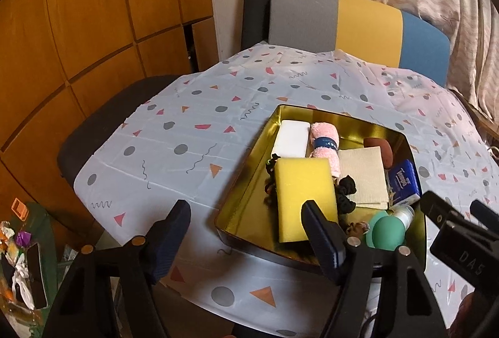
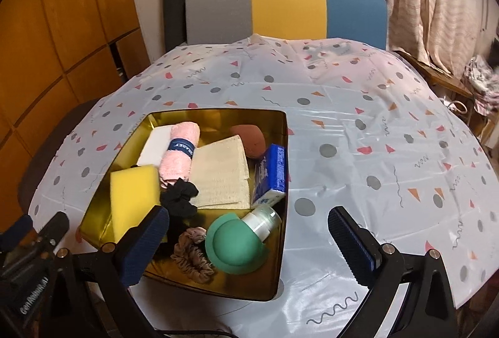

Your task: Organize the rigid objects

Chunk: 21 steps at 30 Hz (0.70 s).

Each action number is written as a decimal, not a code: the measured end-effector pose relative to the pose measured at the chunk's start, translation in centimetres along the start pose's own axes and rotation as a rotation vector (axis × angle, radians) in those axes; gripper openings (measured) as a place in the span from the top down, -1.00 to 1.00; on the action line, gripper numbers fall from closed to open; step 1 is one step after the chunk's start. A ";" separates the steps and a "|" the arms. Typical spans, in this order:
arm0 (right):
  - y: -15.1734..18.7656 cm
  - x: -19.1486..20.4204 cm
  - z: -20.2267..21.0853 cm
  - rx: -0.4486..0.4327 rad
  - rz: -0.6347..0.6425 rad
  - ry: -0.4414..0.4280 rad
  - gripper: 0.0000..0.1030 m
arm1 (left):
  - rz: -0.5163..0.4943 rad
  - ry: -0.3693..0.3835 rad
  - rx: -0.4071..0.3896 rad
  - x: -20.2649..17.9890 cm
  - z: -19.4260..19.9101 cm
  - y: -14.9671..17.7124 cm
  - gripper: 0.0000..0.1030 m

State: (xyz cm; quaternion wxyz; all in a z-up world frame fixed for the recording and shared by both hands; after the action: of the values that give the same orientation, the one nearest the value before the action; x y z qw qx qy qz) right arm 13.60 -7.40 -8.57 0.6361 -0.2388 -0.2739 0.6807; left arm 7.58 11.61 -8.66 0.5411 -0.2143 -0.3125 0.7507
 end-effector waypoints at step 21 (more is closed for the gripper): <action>1.4 0.7 -0.8 0.041 0.042 0.038 -0.99 | -0.018 0.035 0.035 -0.7 -0.3 0.7 -0.45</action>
State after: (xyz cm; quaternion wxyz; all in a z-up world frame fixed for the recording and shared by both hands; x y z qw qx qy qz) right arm 13.07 -6.69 -10.11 0.6316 -0.2444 -0.2429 0.6945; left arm 7.53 10.88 -9.41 0.5571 -0.2149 -0.2916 0.7473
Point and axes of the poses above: each gripper's, at about its wrist camera, not at the fingertips, and z roughly against the way its jaws point, x to its left, y to its underside, the point moved 5 cm from there along -z, roughly the way its jaws point, and after that the axes turned 4 degrees about y, right-handed, at the moved point
